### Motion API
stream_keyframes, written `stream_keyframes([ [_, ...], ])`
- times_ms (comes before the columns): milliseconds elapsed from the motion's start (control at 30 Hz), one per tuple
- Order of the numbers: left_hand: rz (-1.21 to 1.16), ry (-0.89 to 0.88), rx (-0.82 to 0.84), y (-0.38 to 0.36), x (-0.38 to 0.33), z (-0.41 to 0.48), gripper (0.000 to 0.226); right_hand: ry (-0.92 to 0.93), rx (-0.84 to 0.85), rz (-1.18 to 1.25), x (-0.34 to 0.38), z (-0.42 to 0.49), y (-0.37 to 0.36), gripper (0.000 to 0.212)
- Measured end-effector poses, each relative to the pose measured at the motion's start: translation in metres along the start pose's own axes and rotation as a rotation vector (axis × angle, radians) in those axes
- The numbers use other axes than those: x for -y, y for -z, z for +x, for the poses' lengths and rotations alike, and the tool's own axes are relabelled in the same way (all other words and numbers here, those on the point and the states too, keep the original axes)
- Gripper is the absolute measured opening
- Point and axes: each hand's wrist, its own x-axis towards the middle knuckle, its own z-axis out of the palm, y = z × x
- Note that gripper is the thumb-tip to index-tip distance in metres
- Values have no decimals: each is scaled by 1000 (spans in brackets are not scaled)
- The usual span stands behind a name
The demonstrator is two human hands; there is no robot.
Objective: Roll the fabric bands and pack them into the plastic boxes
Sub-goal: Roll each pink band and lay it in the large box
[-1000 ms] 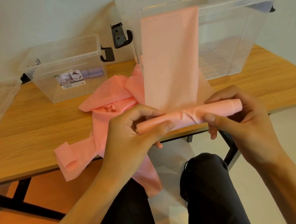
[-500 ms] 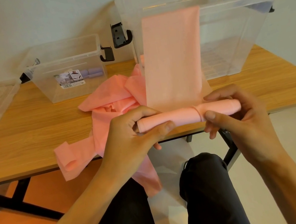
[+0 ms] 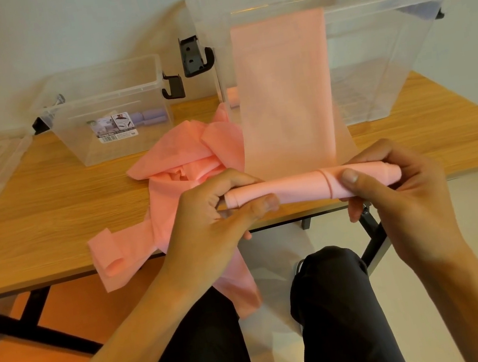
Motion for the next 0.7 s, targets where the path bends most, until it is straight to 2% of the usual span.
stream_keyframes([
  [167, -20, -12, -35, 1, 1, 1, 14, 28, -16, -19, 1, 0, 0, 12],
  [367, -101, -10, -138, 1, 0, 3, 41, 11, -57, 14, 5, 1, 1, 14],
  [533, -71, -31, -109, -2, 0, 3, 46, 5, -67, 13, 6, -1, -3, 18],
  [700, -93, -16, -146, -3, -1, 4, 47, 4, -69, 27, 7, 0, -3, 12],
])
